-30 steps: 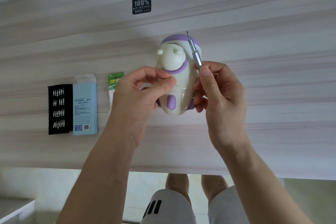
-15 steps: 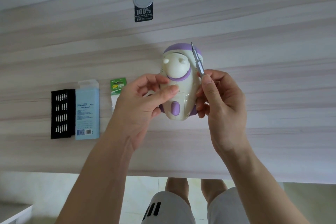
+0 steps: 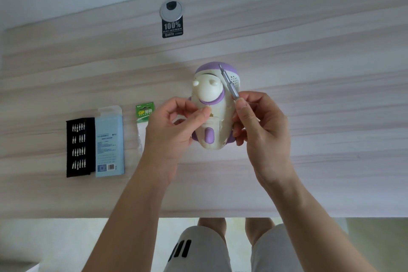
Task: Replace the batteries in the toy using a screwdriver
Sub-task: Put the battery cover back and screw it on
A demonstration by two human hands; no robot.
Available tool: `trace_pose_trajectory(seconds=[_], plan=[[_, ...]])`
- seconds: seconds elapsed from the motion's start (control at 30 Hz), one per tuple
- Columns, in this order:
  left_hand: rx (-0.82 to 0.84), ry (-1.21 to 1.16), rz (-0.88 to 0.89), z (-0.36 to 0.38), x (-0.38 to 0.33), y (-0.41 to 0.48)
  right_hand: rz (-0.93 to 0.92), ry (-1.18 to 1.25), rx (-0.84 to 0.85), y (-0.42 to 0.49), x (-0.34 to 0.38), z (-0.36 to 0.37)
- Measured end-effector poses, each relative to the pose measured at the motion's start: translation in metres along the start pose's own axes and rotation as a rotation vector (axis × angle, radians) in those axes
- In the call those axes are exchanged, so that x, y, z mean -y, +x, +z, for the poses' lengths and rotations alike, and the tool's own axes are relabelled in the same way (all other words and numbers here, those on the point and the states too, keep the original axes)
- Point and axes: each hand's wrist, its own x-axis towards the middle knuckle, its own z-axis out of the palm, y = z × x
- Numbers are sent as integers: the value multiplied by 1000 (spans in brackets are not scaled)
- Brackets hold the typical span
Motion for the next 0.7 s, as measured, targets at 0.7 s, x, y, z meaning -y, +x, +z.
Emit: trace_pose_trajectory(seconds=[0.7], plan=[[316, 403, 682, -38, 27, 35, -100, 309, -457, -56, 20, 28]])
